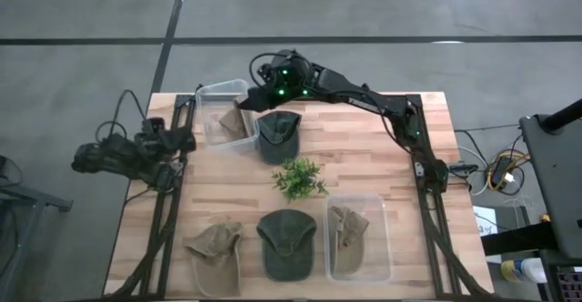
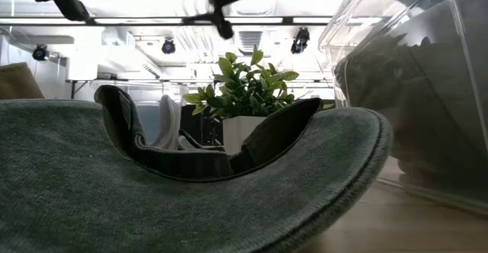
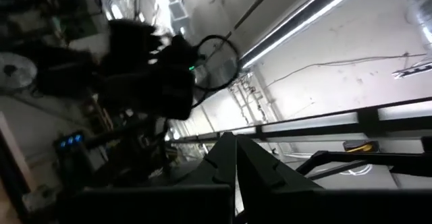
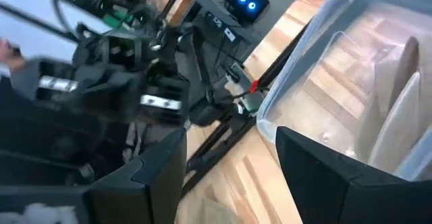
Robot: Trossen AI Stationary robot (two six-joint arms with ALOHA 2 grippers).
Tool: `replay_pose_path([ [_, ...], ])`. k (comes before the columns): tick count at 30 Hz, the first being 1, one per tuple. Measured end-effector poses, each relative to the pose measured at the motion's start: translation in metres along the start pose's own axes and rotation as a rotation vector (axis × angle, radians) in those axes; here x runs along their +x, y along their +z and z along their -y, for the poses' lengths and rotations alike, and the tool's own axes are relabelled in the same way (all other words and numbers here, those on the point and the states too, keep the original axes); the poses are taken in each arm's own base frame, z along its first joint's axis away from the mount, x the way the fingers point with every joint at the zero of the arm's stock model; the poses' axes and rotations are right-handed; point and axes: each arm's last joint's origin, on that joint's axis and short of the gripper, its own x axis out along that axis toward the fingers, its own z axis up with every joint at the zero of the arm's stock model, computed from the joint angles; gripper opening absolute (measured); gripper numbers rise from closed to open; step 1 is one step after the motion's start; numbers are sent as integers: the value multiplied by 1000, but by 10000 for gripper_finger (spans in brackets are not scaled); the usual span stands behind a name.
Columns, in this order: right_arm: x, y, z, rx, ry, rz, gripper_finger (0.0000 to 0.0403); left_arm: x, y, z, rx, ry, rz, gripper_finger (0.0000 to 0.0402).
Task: Pick & Place hat
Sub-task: Put the brown cap into the top transparent bin
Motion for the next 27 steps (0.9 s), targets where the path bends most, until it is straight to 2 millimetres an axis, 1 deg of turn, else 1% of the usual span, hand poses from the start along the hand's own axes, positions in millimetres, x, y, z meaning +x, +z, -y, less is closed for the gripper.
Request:
replay_pose_path([
  [3, -15, -6, -20, -96, 7, -12, 221, 7, -4, 1, -2, 34, -42, 42],
  [9, -54, -18, -50, -226, -24, -49, 221, 29, -12, 10, 22, 131, -105, 135],
  [11, -67, -21, -58, -275, -30, -62, 221, 38, -16, 14, 56, 185, -169, 159],
  [13, -81, -26, -65, -326, -44, -85, 221, 47, -21, 17, 82, 262, -284, 176],
  [17, -113, -34, -73, -399, -94, -148, 221, 62, -32, 22, 169, 454, -538, 186],
  [20, -138, -41, -76, -453, -131, -204, 221, 74, -39, 28, 232, 535, -695, 187],
  [23, -160, -47, -80, -498, -167, -239, 221, 84, -47, 30, 259, 618, -830, 187],
  [27, -178, -51, -81, -552, -238, -242, 221, 95, -62, 25, 223, 753, -1021, 187],
])
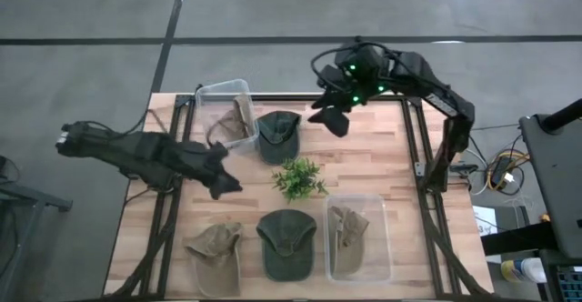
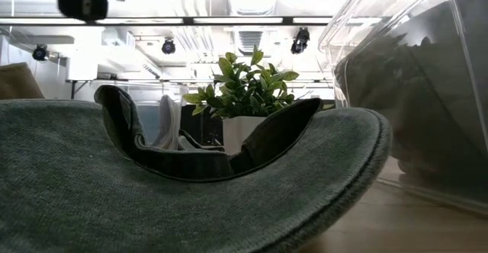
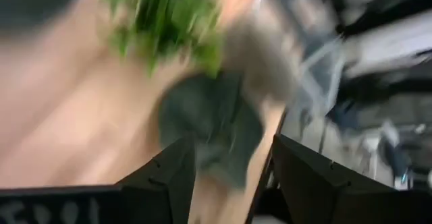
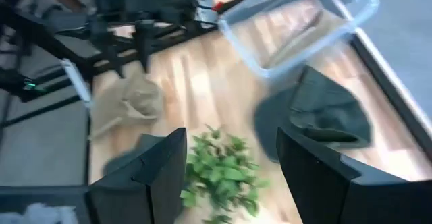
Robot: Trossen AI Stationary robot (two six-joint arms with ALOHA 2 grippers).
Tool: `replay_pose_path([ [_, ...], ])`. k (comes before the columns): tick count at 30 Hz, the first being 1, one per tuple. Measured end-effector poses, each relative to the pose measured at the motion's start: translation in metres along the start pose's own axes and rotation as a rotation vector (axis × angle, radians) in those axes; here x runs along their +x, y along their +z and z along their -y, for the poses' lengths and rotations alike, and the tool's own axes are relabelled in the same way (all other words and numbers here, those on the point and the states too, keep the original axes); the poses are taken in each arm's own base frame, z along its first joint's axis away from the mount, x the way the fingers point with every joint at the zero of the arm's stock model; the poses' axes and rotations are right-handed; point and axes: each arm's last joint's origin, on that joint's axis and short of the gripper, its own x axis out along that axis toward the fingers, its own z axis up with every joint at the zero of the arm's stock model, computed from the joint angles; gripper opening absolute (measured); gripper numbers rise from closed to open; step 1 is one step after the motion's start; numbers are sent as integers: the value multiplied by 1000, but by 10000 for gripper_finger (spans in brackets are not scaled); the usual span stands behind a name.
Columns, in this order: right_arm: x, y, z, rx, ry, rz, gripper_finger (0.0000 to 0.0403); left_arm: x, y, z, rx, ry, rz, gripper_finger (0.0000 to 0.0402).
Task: Pick & Place hat
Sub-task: Put the brown cap into the top transparent bin
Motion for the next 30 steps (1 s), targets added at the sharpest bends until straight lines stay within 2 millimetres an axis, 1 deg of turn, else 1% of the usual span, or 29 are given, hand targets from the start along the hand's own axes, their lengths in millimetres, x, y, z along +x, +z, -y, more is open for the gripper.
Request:
replay_pose_path([
  [3, -7, -4, 0, -31, -25, -15, 221, 14, 4, 14, -33, -18, -111, 187],
  [7, -14, -9, -1, -77, -45, -41, 221, 42, 1, 32, 56, -6, -250, 187],
  [9, -15, -11, 0, -97, -52, -62, 221, 53, 1, 40, 96, -18, -308, 187],
  [12, -15, -15, 1, -108, -59, -99, 221, 67, 1, 51, 97, -33, -379, 187],
  [16, -15, -19, 3, -101, -115, -142, 221, 83, -8, 56, 75, -9, -530, 187],
  [19, -16, -23, 5, -73, -163, -180, 221, 86, -21, 49, 56, 56, -672, 187],
  [22, -17, -26, 6, -32, -210, -199, 221, 86, -33, 45, 63, 140, -760, 187],
  [23, -17, -26, 7, -19, -223, -197, 221, 86, -38, 45, 88, 147, -782, 187],
  [25, -17, -25, 7, -1, -237, -189, 221, 86, -45, 48, 194, 118, -792, 187],
  [28, -16, -24, 7, 10, -252, -180, 221, 86, -52, 54, 404, 52, -772, 187],
  [30, -15, -24, 8, 19, -268, -177, 221, 85, -53, 58, 565, 24, -716, 187],
])
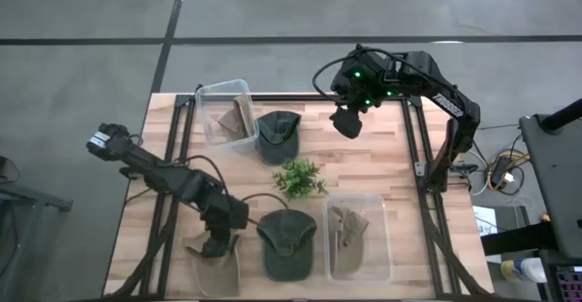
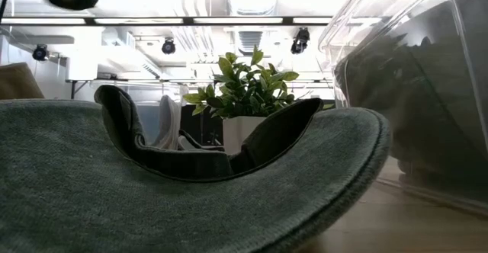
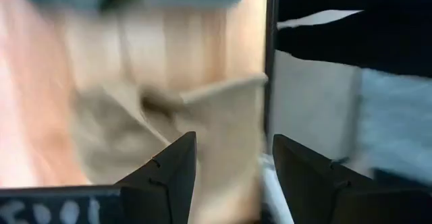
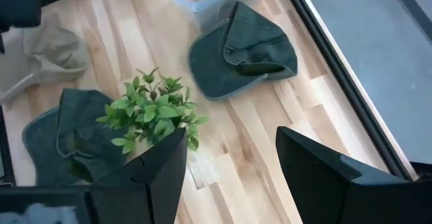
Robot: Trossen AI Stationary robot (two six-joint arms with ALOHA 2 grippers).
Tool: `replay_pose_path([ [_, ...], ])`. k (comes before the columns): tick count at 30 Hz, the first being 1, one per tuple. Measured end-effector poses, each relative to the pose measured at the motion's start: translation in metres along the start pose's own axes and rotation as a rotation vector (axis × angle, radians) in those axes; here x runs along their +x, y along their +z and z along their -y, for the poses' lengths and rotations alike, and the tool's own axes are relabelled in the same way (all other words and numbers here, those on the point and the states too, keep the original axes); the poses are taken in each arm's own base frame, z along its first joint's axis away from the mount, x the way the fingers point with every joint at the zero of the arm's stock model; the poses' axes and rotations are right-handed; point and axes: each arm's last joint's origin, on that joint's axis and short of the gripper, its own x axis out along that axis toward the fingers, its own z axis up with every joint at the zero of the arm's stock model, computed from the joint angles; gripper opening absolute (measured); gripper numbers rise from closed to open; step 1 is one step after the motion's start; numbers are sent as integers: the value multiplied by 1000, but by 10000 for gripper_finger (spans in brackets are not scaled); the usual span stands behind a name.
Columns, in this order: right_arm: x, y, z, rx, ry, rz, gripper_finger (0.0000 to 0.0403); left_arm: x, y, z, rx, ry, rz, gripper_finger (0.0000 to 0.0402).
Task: Pick & Place hat
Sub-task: Put the brown cap into the top transparent bin
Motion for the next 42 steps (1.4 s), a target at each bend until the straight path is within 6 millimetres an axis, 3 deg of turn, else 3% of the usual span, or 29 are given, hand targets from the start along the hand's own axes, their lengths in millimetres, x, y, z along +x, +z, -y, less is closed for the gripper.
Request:
replay_pose_path([
  [6, 4, 2, 0, 91, -18, 10, 221, 1, -1, 4, 390, 196, 93, 187],
  [14, 12, -1, -6, 165, -13, -23, 221, 22, 8, 19, 645, 173, 135, 187],
  [27, 36, -7, -14, 171, -19, -94, 221, 76, 6, 26, 751, 122, -47, 187],
  [42, 38, -5, -15, 166, -10, -79, 221, 120, 8, 23, 796, 125, -137, 180],
])
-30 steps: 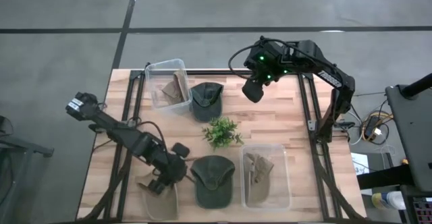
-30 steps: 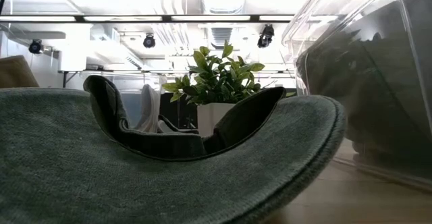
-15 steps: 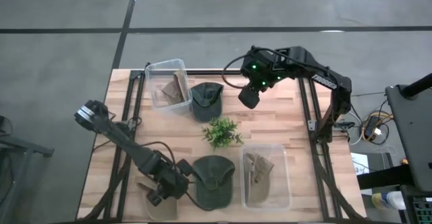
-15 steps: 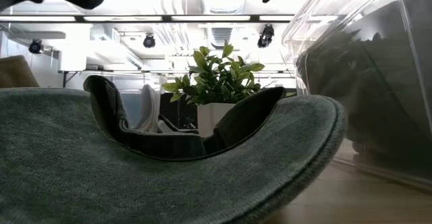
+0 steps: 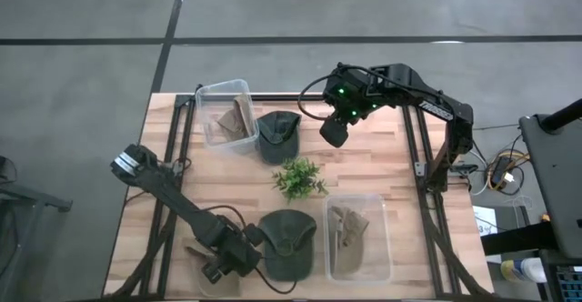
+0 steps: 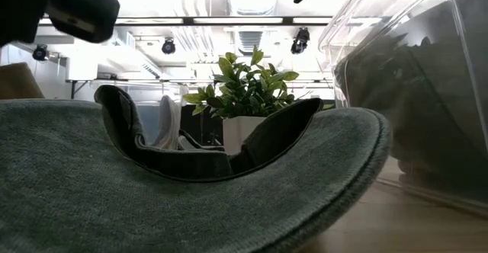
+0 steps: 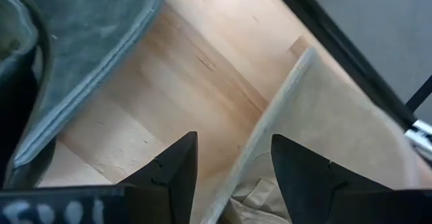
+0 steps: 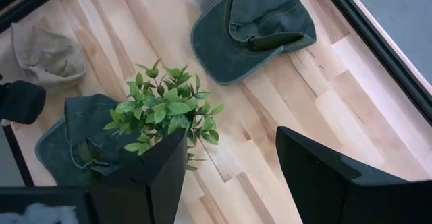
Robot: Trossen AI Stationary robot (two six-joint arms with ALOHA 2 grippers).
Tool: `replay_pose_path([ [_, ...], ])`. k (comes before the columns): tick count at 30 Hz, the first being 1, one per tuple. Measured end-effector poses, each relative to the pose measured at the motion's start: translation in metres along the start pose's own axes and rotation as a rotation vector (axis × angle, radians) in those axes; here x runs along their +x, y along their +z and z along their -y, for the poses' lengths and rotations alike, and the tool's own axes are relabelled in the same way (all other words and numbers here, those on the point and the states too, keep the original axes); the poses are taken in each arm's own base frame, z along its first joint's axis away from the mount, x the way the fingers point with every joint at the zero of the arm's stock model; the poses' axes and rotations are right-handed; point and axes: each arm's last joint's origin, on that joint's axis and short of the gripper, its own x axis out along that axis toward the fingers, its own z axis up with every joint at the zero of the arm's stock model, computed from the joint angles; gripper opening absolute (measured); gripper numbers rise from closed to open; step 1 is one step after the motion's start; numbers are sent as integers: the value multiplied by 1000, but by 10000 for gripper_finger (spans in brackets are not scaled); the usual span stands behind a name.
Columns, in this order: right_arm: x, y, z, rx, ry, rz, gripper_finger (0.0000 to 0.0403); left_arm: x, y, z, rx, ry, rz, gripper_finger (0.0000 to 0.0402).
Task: Pick & Place hat
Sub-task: Put the brown cap into the top transparent bin
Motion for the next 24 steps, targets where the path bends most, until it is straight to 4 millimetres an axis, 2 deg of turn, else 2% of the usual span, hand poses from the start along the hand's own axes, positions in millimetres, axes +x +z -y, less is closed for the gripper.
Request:
replay_pose_path([
  [4, 0, 0, 0, -3, 0, 0, 221, 7, -1, -1, 29, 0, -25, 172],
  [7, 0, 0, 0, -6, 0, 0, 221, 7, -1, -2, 45, 10, -32, 148],
  [15, 0, 0, -1, -4, 2, 0, 221, -4, -7, -1, 24, 36, -62, 15],
  [19, 0, 0, -1, -6, 4, 0, 221, -13, -11, 1, -32, 38, -86, 8],
  [24, 0, 0, -2, -3, 7, 1, 221, -34, -15, 4, -60, 43, -104, 7],
])
